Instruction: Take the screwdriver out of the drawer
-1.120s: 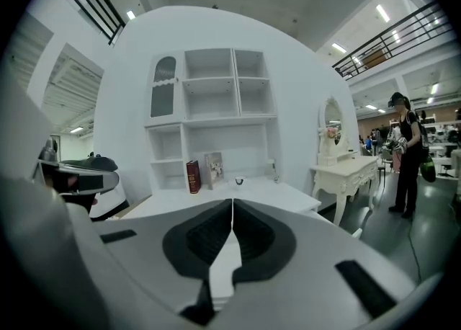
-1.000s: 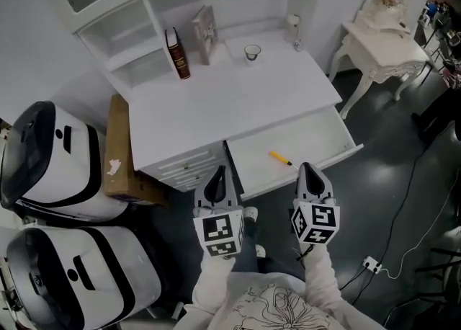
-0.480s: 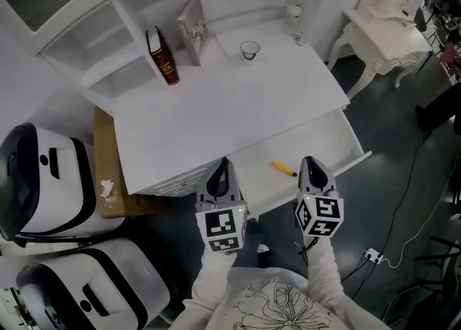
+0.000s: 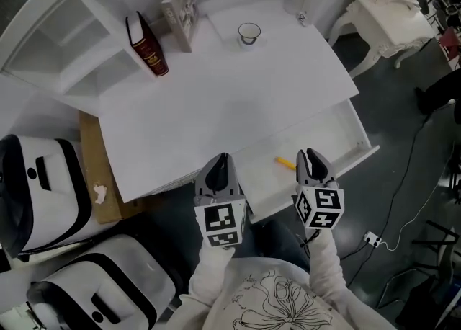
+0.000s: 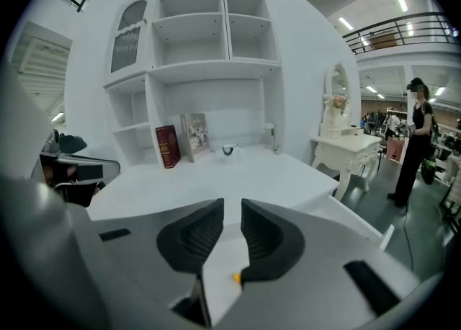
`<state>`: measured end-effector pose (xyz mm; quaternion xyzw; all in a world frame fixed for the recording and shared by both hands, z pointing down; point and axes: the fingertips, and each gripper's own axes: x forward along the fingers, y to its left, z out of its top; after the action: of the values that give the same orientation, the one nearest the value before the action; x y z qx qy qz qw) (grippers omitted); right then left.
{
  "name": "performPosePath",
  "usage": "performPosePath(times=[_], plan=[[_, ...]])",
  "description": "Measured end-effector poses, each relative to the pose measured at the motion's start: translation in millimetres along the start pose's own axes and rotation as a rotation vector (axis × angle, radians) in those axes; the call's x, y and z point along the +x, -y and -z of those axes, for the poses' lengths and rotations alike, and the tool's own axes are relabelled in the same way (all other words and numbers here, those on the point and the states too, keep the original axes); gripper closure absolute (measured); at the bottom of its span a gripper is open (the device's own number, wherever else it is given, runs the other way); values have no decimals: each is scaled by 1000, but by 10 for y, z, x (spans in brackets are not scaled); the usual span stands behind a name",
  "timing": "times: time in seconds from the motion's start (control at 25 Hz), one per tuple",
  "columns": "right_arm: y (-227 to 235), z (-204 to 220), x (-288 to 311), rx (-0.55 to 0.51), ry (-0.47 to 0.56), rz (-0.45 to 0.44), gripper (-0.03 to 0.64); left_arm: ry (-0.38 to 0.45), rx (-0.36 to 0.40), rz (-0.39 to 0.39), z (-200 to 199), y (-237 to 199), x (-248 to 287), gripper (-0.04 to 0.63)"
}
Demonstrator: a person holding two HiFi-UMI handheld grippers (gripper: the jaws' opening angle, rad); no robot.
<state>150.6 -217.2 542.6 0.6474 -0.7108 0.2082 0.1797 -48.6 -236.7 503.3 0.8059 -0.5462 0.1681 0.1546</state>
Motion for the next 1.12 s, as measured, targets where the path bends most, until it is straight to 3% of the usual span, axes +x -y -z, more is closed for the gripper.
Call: performPosePath(times=[0.4,0.8,1.12], plan=[[10,424,443,-61,-157,-44,514,-87,-26,8,310,-78,305,583],[-59,1001,827,-195,-350,-178,485,-162,-52,-18,636,-91,511,583],[27,1634,1016,-285,-564,-275,462,-192,-72,-45,776,-64,621,583]])
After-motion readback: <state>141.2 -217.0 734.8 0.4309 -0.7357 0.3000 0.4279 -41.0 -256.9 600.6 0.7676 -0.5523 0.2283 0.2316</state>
